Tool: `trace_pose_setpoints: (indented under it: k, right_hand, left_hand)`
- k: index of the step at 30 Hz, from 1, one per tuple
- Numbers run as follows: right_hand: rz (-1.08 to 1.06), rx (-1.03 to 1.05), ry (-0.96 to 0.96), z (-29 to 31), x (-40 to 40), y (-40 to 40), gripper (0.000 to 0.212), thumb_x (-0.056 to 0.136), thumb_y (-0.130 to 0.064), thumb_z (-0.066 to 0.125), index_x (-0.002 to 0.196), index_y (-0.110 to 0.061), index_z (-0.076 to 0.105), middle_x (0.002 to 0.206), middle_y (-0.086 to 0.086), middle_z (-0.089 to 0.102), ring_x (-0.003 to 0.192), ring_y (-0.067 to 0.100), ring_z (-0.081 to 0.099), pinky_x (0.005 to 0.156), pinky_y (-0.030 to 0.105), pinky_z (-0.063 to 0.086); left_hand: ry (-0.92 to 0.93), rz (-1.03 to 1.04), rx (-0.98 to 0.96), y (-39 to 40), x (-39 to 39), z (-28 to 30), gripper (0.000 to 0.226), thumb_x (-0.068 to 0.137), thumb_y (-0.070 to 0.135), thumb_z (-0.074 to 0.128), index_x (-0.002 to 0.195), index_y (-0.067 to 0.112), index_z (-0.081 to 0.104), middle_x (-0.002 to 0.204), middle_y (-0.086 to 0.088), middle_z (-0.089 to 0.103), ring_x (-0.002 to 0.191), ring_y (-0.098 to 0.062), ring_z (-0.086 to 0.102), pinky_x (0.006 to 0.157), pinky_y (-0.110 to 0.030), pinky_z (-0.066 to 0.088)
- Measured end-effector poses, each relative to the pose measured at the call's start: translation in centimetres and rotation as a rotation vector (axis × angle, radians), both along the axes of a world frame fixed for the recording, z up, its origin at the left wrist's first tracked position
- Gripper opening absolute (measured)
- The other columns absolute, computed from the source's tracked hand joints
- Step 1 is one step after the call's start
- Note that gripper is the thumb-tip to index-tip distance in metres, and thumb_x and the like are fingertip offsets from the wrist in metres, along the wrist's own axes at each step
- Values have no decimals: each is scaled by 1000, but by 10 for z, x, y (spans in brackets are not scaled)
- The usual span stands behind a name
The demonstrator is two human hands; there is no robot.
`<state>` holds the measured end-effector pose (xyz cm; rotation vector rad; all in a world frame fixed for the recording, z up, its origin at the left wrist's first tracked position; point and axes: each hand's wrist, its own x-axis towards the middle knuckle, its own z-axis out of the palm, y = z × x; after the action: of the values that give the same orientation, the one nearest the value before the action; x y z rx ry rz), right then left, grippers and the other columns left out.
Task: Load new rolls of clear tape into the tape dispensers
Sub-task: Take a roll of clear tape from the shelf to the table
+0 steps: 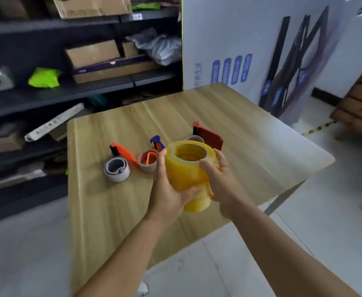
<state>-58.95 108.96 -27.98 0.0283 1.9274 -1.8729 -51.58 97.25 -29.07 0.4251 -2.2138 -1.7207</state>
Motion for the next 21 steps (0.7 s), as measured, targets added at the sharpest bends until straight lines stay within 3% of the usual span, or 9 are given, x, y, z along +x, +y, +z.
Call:
trace_pose_setpoints:
  k: [5, 10, 15, 19, 21]
  right_hand:
    - [158, -11, -8, -5, -16, -32, 56, 83, -48, 61, 133, -54, 36, 121, -12, 56, 111, 16, 56, 99, 51, 46]
    - [258, -18, 7, -1, -35, -73, 76, 62, -61, 61, 132, -59, 33, 132, -9, 53, 117, 18, 55, 101, 50, 45]
    - [288, 5, 51, 7, -65, -109, 66, 84, -46, 62, 140, -53, 28, 130, -9, 49, 120, 18, 51, 105, 47, 41]
    - [293, -15, 44, 11, -89, -133, 67, 84, -43, 63, 141, -50, 28, 132, -6, 50, 116, 20, 55, 100, 46, 47]
    - [310, -3, 53, 12, -102, -144, 70, 81, -45, 65, 141, -49, 29, 133, -5, 51, 116, 20, 56, 99, 47, 48]
  left_hand:
    - [-10, 163, -7, -22, 1, -5, 112, 49, 45, 81, 132, 67, 9, 151, 11, 28, 136, -15, 38, 106, -47, 42]
    - [5, 247, -2, -54, -12, -5, 114, 54, 35, 82, 133, 66, 7, 151, 12, 28, 134, -13, 40, 105, -46, 42]
    - [28, 291, 48, -91, -41, -7, 112, 51, 37, 86, 128, 68, 11, 143, 17, 31, 134, -13, 39, 107, -45, 41]
    - [-20, 319, -47, -119, -66, -6, 120, 62, 19, 88, 149, 34, 8, 149, 4, 24, 137, -15, 30, 112, -37, 32]
    - [-26, 336, -73, -131, -76, -6, 118, 63, 18, 87, 150, 31, 9, 150, 1, 23, 135, -14, 30, 110, -30, 31]
